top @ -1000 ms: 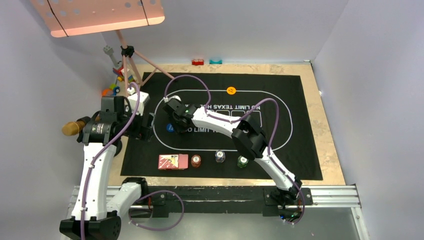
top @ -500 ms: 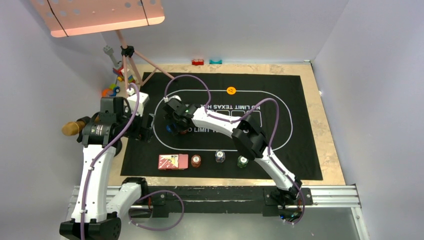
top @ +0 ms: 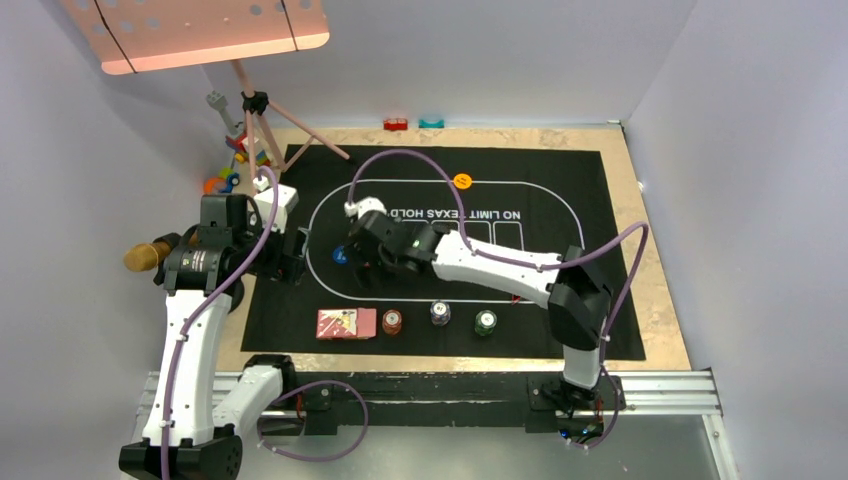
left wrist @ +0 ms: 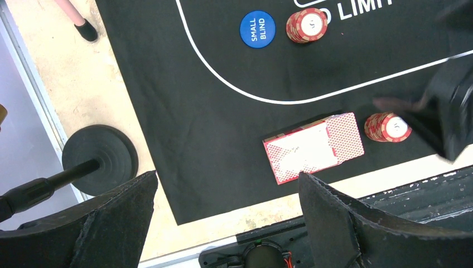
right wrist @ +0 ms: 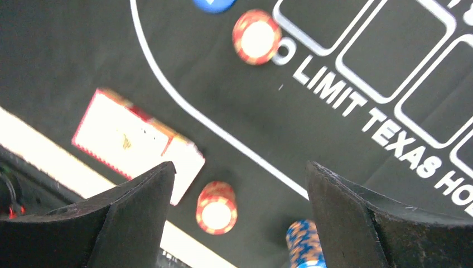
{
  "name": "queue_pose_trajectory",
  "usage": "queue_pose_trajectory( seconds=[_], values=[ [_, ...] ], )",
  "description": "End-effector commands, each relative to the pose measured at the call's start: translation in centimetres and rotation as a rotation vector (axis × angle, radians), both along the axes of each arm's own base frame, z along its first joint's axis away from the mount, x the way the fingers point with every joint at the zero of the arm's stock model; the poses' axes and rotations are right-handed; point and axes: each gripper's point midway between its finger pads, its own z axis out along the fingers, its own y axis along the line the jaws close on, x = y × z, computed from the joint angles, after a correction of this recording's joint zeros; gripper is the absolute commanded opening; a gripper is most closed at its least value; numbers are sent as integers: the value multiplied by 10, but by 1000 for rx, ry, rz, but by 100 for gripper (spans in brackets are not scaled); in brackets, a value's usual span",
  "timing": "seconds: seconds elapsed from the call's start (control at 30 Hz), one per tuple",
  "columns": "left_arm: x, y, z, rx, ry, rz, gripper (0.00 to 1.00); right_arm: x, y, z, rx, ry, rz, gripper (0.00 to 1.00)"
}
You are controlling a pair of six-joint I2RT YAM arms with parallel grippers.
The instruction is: Distribute texas hold em gaming equipment
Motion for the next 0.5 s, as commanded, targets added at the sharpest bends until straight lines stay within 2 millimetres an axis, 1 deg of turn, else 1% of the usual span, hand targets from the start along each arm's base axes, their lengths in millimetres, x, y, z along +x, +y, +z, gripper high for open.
queue_pose_trajectory(
  seconds=[0.0,0.07,0.2,0.47],
  values=[
    [1,-1,6,-10,-25,1,100,-42,-5,-33,-69,43,8,89],
    [0,-2,5,-13,-21,0,100,-51,-7,-43,-83,57,8,89],
    [-2,-2,4,-12,-19,-1,100,-59,-12,-59,-116,76,3,86],
    [-4,-1,3,-4,-18,-4,100,-71,-12,-76,-129,110,22,80]
  ],
)
